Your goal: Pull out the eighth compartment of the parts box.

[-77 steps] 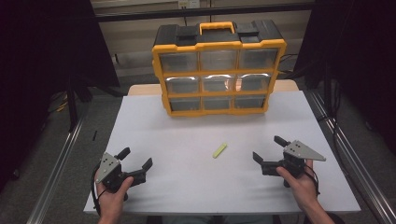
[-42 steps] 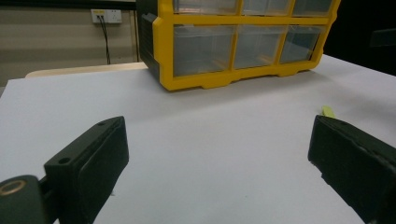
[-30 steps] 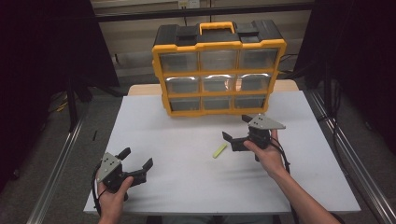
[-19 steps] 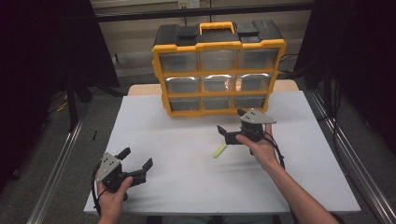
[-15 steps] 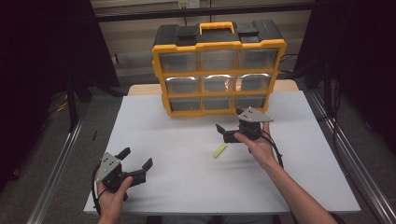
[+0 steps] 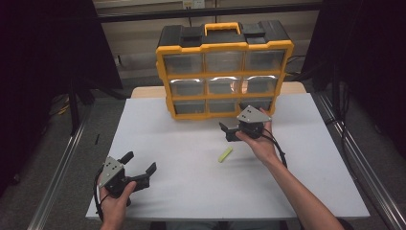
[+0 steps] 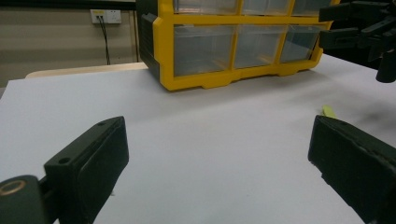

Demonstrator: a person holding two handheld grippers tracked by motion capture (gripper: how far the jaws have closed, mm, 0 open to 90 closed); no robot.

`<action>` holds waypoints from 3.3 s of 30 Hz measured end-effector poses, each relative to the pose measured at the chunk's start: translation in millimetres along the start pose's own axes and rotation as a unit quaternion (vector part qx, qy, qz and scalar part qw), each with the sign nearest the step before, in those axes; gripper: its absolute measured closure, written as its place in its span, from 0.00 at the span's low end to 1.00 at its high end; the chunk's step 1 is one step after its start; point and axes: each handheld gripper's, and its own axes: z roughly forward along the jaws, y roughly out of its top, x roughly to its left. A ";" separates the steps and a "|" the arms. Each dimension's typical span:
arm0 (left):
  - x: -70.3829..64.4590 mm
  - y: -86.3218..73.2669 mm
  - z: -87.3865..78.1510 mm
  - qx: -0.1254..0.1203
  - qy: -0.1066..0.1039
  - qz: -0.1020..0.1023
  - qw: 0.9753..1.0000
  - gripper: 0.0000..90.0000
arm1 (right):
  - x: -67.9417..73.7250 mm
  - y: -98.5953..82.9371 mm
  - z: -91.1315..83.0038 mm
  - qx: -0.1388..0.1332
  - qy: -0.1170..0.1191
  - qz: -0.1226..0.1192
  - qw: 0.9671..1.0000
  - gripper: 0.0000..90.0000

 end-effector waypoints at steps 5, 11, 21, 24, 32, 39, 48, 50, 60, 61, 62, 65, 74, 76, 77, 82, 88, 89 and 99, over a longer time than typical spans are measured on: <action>0.0 0.0 -0.2 0.001 0.003 0.001 1.000 0.06 | 2.3 1.3 7.1 0.002 -0.016 -0.057 0.998 0.03; 0.7 0.2 -0.8 0.003 0.005 0.003 1.000 0.06 | 1.8 -1.7 15.7 0.006 -0.031 -0.108 0.994 0.03; 0.6 -0.1 -0.3 0.004 0.003 0.002 1.000 0.06 | 2.7 -1.9 24.5 0.008 -0.061 -0.196 0.979 0.03; 0.8 -0.1 -0.4 0.004 0.003 0.002 1.000 0.06 | 2.5 -1.1 26.2 0.004 -0.071 -0.221 0.973 0.03; 1.1 -0.1 -0.3 0.004 0.001 0.002 1.000 0.06 | 4.0 -7.8 31.7 0.012 -0.101 -0.308 0.946 0.04; 1.4 -0.2 -0.2 0.004 0.002 0.002 1.000 0.06 | 2.8 -11.0 36.8 0.025 -0.118 -0.363 0.924 0.06; 2.7 0.2 -1.7 0.006 -0.001 0.009 1.000 0.06 | 3.6 -16.2 40.7 0.034 -0.136 -0.428 0.893 0.12; 2.8 0.2 -1.5 0.005 -0.002 0.008 1.000 0.06 | 5.0 -18.8 41.4 0.036 -0.140 -0.443 0.885 0.14; 1.6 0.0 -1.3 0.000 0.000 0.002 1.000 0.06 | 3.2 -25.5 47.5 0.048 -0.160 -0.472 0.866 0.25; 1.9 0.1 -1.6 0.002 -0.001 0.003 1.000 0.06 | 2.7 -25.2 48.0 0.047 -0.160 -0.474 0.865 0.26; 1.3 0.0 -1.2 -0.001 0.000 -0.001 1.000 0.06 | 3.0 -26.1 48.4 0.047 -0.165 -0.473 0.864 0.27; 2.7 0.0 -1.9 0.008 -0.002 0.011 1.000 0.06 | 3.1 -26.5 49.7 0.047 -0.166 -0.486 0.857 0.32; 1.3 0.2 -1.9 0.004 0.003 0.008 1.000 0.06 | 4.3 -31.6 56.7 0.062 -0.172 -0.503 0.845 0.44; 1.4 0.4 -2.0 0.003 0.002 0.009 1.000 0.06 | 4.4 -33.0 58.4 0.066 -0.172 -0.503 0.844 0.46; 1.4 0.3 -2.0 0.004 0.002 0.008 1.000 0.06 | 4.0 -33.3 59.3 0.066 -0.174 -0.509 0.840 0.48; 1.3 0.2 -1.8 0.002 0.003 0.005 1.000 0.06 | 2.8 -34.0 61.9 0.068 -0.177 -0.502 0.844 0.54; 1.3 0.4 -2.2 0.004 0.003 0.009 1.000 0.06 | 2.1 -36.1 64.2 0.074 -0.181 -0.496 0.846 0.61; 1.2 0.4 -2.2 0.004 0.002 0.009 1.000 0.06 | 1.6 -36.1 64.7 0.074 -0.181 -0.497 0.845 0.63; 0.7 0.5 -1.9 0.002 0.000 0.008 1.000 0.06 | 0.3 -33.7 64.3 0.071 -0.191 -0.499 0.842 0.79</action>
